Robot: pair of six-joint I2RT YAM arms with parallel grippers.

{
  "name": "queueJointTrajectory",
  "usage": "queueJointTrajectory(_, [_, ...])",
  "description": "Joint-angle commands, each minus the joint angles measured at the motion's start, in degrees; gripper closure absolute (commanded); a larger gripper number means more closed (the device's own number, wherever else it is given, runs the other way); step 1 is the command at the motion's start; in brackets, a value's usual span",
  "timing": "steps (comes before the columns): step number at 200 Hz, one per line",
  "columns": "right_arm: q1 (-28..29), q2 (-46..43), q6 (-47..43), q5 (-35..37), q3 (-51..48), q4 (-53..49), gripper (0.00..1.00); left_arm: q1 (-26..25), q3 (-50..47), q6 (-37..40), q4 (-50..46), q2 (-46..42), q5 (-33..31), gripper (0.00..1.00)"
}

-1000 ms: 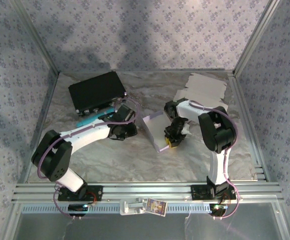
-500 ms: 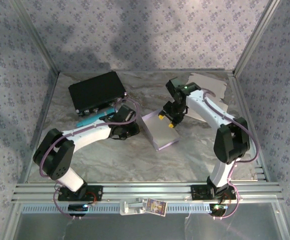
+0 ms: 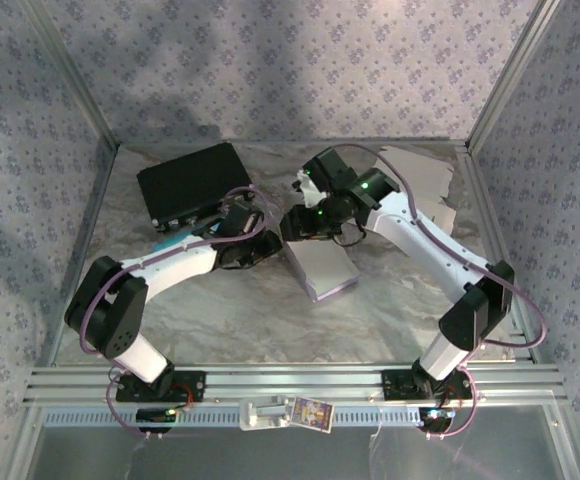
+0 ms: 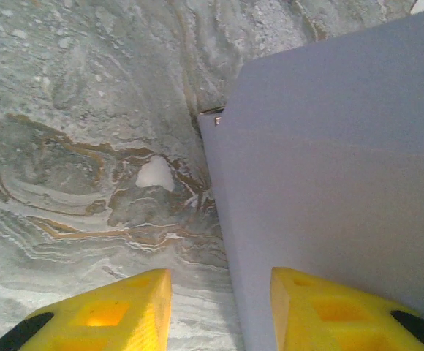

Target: Fold the paper box

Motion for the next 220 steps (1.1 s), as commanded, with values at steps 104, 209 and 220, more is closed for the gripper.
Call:
queueJointTrajectory(104, [2.3,13.3,-3.3,8.0,10.6,-7.4,0.63,1.6,3.8,1.0,-0.2,2.5,2.5,0.6])
queueJointTrajectory(209, [1.0,11.9,28.1,22.7,9.5,-0.5,1.0,5.6,-0.2,9.1,-19.3,-15.4,-5.1,0.57])
queueJointTrajectory(220, [0.8,11.4,34.9,24.9,9.6,-1.0,1.0,6.2,-1.5,9.8,-21.6,-18.7,-5.2,0.56])
